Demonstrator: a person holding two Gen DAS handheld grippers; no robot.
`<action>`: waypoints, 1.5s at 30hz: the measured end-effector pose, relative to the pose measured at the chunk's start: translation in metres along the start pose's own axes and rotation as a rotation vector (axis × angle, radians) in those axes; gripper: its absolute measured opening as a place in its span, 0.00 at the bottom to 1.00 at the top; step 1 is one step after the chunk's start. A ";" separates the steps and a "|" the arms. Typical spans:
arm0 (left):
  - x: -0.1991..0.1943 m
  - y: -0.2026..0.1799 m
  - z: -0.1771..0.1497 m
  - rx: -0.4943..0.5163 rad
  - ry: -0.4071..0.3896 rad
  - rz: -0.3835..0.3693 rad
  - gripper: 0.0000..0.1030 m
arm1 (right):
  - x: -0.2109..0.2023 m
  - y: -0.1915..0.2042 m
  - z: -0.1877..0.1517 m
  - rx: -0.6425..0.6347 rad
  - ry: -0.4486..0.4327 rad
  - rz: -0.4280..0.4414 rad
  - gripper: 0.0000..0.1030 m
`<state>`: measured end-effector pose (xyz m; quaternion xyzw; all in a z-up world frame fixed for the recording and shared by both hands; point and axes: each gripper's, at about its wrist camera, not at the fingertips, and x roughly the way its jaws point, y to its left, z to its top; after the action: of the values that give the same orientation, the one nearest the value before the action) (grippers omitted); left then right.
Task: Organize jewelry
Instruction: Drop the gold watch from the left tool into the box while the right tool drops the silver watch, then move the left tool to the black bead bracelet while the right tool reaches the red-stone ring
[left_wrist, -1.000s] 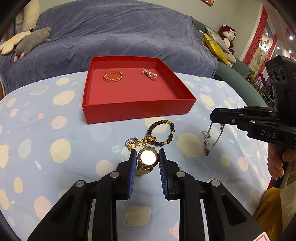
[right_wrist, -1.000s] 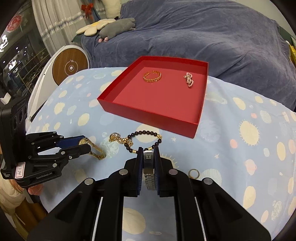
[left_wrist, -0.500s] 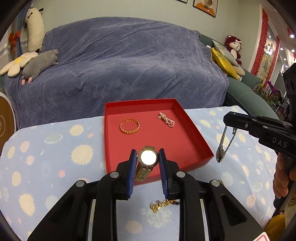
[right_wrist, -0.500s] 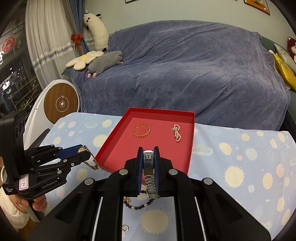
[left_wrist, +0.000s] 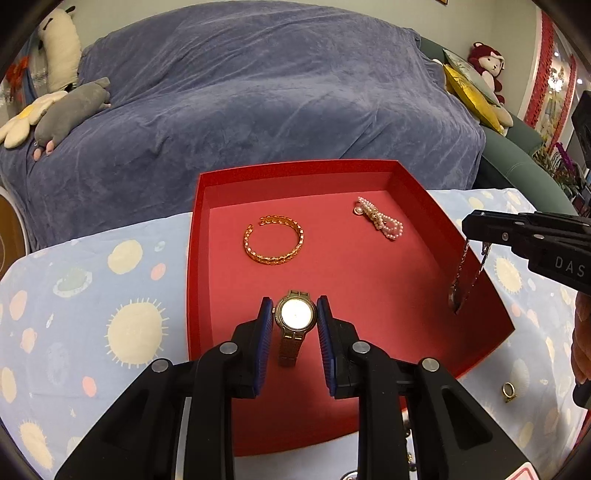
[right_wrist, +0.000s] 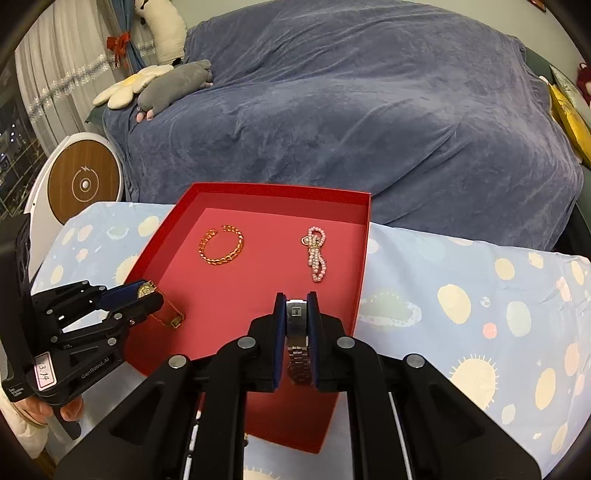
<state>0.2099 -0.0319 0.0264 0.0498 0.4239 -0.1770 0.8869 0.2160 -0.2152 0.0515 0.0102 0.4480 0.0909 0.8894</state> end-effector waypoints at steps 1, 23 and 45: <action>0.005 0.001 0.002 -0.002 0.009 0.008 0.20 | 0.009 -0.003 0.002 0.010 0.012 -0.003 0.10; -0.095 0.025 0.002 -0.143 -0.156 0.082 0.60 | -0.104 0.016 -0.014 0.031 -0.219 -0.009 0.24; -0.092 -0.021 -0.137 -0.160 0.018 0.046 0.60 | -0.097 0.025 -0.157 0.061 -0.030 -0.029 0.34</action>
<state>0.0481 0.0061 0.0114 -0.0099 0.4433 -0.1214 0.8881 0.0302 -0.2171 0.0374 0.0324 0.4372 0.0641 0.8965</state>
